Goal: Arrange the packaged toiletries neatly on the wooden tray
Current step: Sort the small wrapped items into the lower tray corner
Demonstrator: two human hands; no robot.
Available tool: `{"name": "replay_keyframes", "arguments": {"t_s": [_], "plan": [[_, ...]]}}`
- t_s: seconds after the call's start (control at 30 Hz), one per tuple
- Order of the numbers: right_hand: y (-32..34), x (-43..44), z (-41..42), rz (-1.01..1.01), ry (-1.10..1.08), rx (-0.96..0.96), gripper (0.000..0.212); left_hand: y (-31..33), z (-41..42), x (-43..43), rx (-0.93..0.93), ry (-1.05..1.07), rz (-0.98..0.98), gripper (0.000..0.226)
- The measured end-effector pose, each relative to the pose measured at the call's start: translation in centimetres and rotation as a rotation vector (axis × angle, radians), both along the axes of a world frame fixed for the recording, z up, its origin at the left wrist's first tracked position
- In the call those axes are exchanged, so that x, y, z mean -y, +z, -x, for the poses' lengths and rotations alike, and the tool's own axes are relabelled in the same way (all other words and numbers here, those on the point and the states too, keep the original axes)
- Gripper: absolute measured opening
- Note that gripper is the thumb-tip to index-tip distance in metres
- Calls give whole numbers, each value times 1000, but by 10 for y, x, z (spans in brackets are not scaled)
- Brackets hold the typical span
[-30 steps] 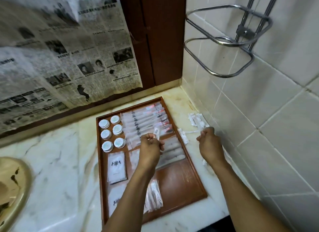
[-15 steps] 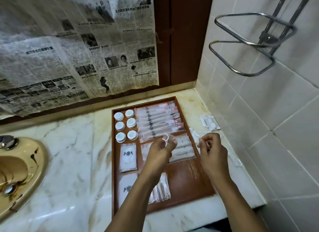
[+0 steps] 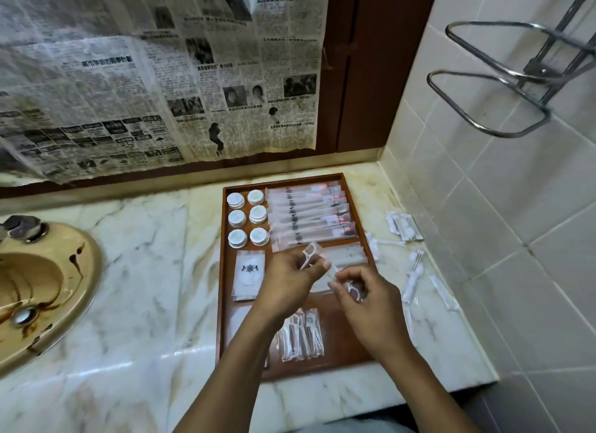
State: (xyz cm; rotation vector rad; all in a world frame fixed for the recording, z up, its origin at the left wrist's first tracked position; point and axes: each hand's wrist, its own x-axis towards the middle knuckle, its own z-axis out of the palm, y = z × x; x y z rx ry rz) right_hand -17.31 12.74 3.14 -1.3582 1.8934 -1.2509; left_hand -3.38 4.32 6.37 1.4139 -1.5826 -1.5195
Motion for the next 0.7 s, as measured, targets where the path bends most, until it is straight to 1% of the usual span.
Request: {"name": "replay_keyframes", "arguments": {"t_s": [0.03, 0.1, 0.2, 0.27, 0.3, 0.4, 0.47, 0.5, 0.53, 0.6, 0.7], "plan": [[2, -1, -1, -25, 14, 87, 13, -1, -4, 0, 6, -1, 6, 20], [4, -2, -2, -61, 45, 194, 11, 0, -11, 1, 45, 6, 29, 20], [8, -3, -5, -108, 46, 294, 21, 3, -18, 1, 78, -28, 46, 19], [11, -1, -8, -186, 54, 341, 28, 3, -21, 2, 97, -47, 59, 13], [11, 1, -9, -225, 57, 339, 26, 2, -22, 3, 110, -55, 76, 10], [13, 3, -11, -303, 62, 308, 6, 2, -26, 2, 177, -74, 143, 12], [15, 2, -13, -339, 73, 337, 7, 0, -30, 2, 226, -53, 175, 14], [16, 1, -14, -350, 69, 383, 7, -2, -33, 2, 226, -37, 175, 13], [18, 0, -13, -352, 59, 438, 7, -3, -35, 2, 187, -17, 150, 11], [19, -1, -12, -334, 20, 520, 5, -5, -38, -1, 66, 16, 76, 8], [23, -1, -13, -275, -47, 547, 3, 1, -37, -8, 14, 97, 68, 7]]}}
